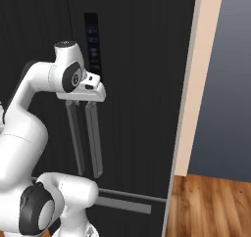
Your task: Gather the lemon wedge and carrot from the fridge and place them on a tray on the dining counter. Then gather the steak and fish from the fridge and place them on the other tray.
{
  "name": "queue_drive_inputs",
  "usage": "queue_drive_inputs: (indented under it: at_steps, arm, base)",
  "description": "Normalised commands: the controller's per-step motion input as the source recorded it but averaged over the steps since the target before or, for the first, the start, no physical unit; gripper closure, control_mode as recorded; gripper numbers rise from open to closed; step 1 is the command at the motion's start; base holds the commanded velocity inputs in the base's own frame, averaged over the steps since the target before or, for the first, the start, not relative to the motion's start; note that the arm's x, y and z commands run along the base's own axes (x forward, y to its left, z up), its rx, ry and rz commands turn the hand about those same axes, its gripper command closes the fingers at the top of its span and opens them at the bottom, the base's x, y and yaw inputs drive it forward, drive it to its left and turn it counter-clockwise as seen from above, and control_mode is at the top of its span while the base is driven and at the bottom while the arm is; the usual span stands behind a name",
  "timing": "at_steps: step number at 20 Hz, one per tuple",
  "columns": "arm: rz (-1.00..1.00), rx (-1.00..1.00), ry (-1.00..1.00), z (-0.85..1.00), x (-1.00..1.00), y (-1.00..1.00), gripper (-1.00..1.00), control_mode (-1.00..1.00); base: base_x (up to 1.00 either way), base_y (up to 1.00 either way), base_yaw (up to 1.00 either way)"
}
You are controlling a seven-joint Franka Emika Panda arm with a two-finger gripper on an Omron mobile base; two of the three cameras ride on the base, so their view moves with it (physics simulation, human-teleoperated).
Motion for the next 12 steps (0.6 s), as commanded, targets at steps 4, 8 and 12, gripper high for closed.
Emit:
queue_drive_inputs:
  at_steps: [4, 8, 12]
  arm:
    - [0.0, 0.01, -0.07, 0.0, -0.3, -0.09, -1.0, -1.0]
    - [0.0, 0.0, -0.11, -0.29, -0.37, -0.04, -1.0, -1.0]
    - [-0.01, 0.0, 0.0, -0.21, -0.07, 0.0, -1.0, -1.0]
  base:
    - [0.0, 0.0, 0.0]
    - [0.0, 0.0, 0.0]
    - [0.0, 0.0, 0.0]
